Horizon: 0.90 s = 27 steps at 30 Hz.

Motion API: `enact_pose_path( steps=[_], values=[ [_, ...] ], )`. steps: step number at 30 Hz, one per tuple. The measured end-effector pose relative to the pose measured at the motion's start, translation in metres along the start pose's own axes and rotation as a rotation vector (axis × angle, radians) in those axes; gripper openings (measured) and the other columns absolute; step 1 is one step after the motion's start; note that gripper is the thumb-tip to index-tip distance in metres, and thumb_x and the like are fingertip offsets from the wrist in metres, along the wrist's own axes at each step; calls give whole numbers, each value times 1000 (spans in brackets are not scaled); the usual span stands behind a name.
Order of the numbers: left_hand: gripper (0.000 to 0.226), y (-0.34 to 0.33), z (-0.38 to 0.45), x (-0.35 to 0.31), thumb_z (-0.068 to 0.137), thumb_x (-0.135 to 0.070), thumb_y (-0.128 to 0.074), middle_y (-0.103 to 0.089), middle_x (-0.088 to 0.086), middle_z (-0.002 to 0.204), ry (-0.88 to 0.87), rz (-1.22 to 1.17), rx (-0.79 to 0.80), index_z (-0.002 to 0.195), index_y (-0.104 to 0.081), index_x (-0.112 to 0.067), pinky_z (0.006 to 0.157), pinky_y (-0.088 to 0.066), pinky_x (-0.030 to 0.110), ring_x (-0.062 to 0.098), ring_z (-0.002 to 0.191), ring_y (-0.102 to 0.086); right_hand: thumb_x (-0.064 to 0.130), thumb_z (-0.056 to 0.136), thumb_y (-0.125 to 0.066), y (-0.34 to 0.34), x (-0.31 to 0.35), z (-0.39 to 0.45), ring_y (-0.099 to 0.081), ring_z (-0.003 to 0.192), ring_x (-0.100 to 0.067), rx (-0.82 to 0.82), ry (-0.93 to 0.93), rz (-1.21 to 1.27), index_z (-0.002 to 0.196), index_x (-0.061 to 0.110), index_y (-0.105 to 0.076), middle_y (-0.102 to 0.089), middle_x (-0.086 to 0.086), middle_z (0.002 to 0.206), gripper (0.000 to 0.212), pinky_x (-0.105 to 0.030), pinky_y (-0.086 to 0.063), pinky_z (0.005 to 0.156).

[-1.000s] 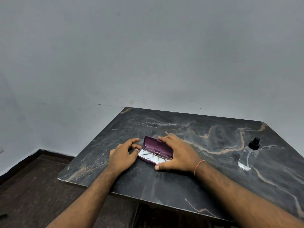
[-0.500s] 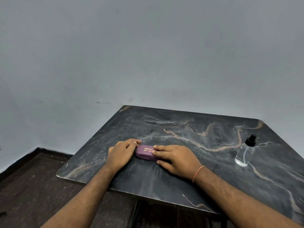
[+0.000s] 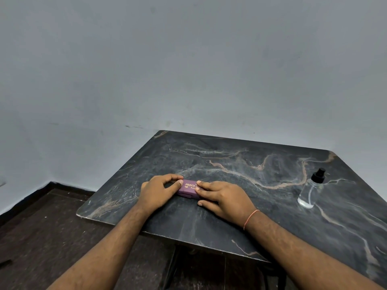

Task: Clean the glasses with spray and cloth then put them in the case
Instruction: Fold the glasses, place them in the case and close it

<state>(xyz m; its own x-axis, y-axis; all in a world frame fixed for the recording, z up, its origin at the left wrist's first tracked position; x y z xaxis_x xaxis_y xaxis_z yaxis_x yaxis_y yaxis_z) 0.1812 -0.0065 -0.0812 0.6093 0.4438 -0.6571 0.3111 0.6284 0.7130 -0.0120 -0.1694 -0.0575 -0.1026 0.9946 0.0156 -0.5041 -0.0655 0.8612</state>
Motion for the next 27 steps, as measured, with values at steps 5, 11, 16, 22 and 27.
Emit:
enact_pose_path(
  steps=[5,11,16,22,27],
  values=[
    [30,1,-3,0,103,-65,-64,-73,-31,136,-3,2,11,131,-72,-58,123,-34,45,-2,136,-63,58,105,-59,-1,3,-2,-72,115,-22,53,-34,20,135,35,-75,-64,10,154,42,-41,-62,87],
    [72,2,-9,-7,76,-92,-64,-69,-35,141,-52,28,72,140,-65,-60,124,-33,44,-10,135,-55,44,98,-70,5,-8,-11,-58,142,-17,68,-225,226,147,38,-66,-51,6,166,49,-38,-48,116],
    [79,2,-21,-17,67,-89,-73,-64,-39,133,-121,2,162,139,-68,-57,129,-33,47,-6,137,-55,43,84,-86,23,-28,-38,-67,126,-12,75,-461,398,163,36,-44,-72,8,140,90,-32,-49,112],
    [65,-19,-44,-50,79,-67,-89,-63,-42,129,-212,-23,184,139,-70,-54,128,-38,51,-6,137,-56,41,75,-95,49,-39,-86,-68,117,2,-5,-541,547,161,38,-45,-75,17,124,100,-15,-47,106],
    [78,-47,-57,-95,68,-83,-75,-69,-34,137,-266,-77,198,139,-70,-53,128,-41,49,-4,140,-59,36,75,-97,78,-49,-131,-68,117,5,-80,-599,520,158,38,-50,-76,21,122,95,-12,-47,104]
  ],
)
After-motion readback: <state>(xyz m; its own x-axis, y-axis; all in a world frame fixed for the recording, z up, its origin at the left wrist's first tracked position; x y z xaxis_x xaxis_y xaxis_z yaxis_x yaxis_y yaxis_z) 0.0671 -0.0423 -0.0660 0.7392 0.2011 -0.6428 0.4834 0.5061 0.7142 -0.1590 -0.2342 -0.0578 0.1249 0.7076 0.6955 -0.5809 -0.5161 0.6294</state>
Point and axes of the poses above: each hand's wrist, its own z-axis towards the middle knuckle, its own y-axis out of the back of the hand, x = y × z, the point moved 4 cm from there along z, towards the middle knuckle
